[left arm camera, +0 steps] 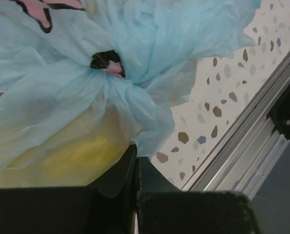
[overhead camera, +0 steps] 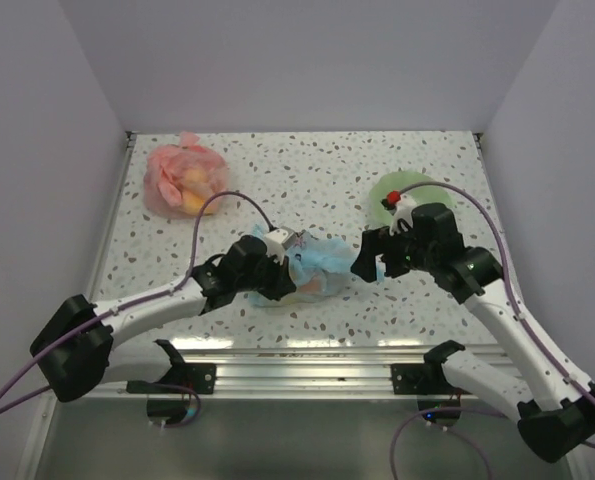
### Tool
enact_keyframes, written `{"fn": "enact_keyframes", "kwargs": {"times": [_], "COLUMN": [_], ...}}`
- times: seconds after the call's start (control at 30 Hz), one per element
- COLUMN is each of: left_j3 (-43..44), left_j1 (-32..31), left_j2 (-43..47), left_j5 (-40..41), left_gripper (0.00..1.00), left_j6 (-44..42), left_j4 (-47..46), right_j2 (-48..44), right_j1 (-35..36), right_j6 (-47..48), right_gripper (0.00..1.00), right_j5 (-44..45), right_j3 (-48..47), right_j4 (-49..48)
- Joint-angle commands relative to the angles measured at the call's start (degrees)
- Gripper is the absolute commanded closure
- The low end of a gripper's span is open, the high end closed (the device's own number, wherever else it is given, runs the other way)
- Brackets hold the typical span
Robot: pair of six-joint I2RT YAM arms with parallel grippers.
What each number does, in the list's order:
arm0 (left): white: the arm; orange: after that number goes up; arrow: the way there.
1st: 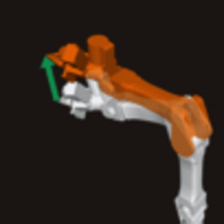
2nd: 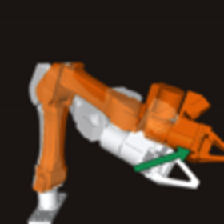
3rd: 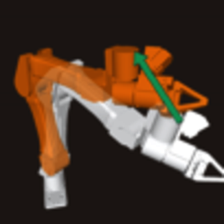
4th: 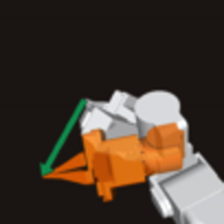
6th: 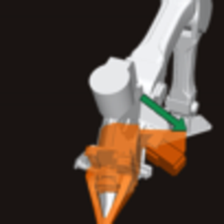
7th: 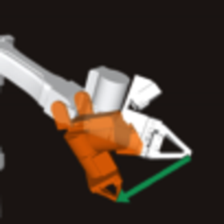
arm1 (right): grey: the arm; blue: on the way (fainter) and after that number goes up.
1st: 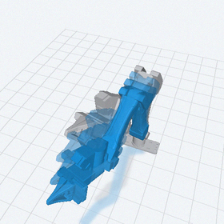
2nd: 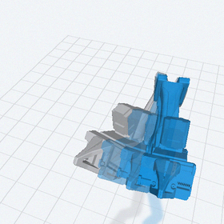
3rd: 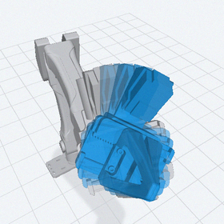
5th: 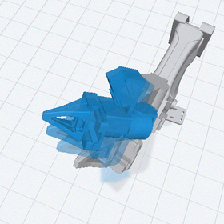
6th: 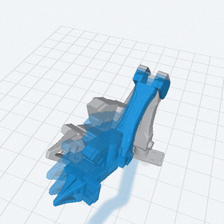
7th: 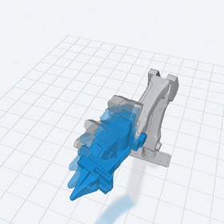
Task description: Untie the knot of the plastic bag and take out the fruit
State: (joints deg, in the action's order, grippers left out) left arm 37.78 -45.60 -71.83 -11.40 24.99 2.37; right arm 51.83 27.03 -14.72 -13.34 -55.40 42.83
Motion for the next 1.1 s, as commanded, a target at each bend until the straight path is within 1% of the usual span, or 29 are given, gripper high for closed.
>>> {"fn": "enact_keyframes", "kwargs": {"times": [0.0,0.03,0.13,0.23,0.27,0.4,0.43,0.57,0.7,0.8,0.87,1.0,1.07], "left_j3": [-4.4,-5.0,-6.8,-7.7,-8.0,-7.3,-7.5,-9.8,-11.3,-11.9,-12.6,-13.6,-13.5], "left_j1": [-1.7,-2.2,-3.1,-3.6,-3.5,-3.6,-3.6,-3.6,-3.6,-3.6,-3.6,-3.6,-3.6], "left_j2": [3.2,4.1,5.3,5.8,5.8,6.4,7.3,10.0,11.5,12.0,12.9,15.9,17.3], "left_j5": [5.4,5.7,7.0,7.8,8.0,8.6,9.1,9.3,8.6,9.0,10.1,11.2,13.1], "left_gripper": [1.0,1.0,1.0,1.0,1.0,1.0,1.0,1.0,1.0,1.0,1.0,1.0,1.0], "left_j6": [2.6,2.8,3.0,2.8,2.6,1.4,1.3,1.7,1.9,1.5,1.2,0.8,0.5], "left_j4": [-5.1,-5.3,-6.0,-6.5,-6.6,-4.8,-4.4,-4.0,-3.7,-2.5,0.3,2.0,3.2], "right_j2": [4.3,5.6,10.3,14.3,15.6,21.5,23.7,27.9,30.2,31.1,31.0,29.9,29.4], "right_j1": [0.6,0.7,2.5,6.7,8.8,12.1,12.6,15.2,16.4,16.7,16.6,16.6,16.6], "right_j6": [-1.9,-2.0,-2.3,-1.9,-0.8,3.8,5.5,9.4,11.3,13.9,17.9,23.9,26.2], "right_gripper": [0.1,0.14,0.19,0.19,0.19,0.21,0.22,0.27,0.29,0.31,0.32,0.32,0.31], "right_j5": [-5.5,-5.7,-5.6,-2.2,-1.3,0.3,1.5,3.9,3.7,4.3,5.6,10.8,10.7], "right_j3": [-3.6,-3.9,-6.0,-7.9,-8.5,-9.8,-10.6,-12.5,-13.2,-14.6,-15.3,-13.6,-12.0], "right_j4": [-4.3,-4.7,-5.7,-7.1,-7.5,-8.8,-8.8,-9.7,-11.6,-11.1,-10.2,-10.1,-10.7]}}
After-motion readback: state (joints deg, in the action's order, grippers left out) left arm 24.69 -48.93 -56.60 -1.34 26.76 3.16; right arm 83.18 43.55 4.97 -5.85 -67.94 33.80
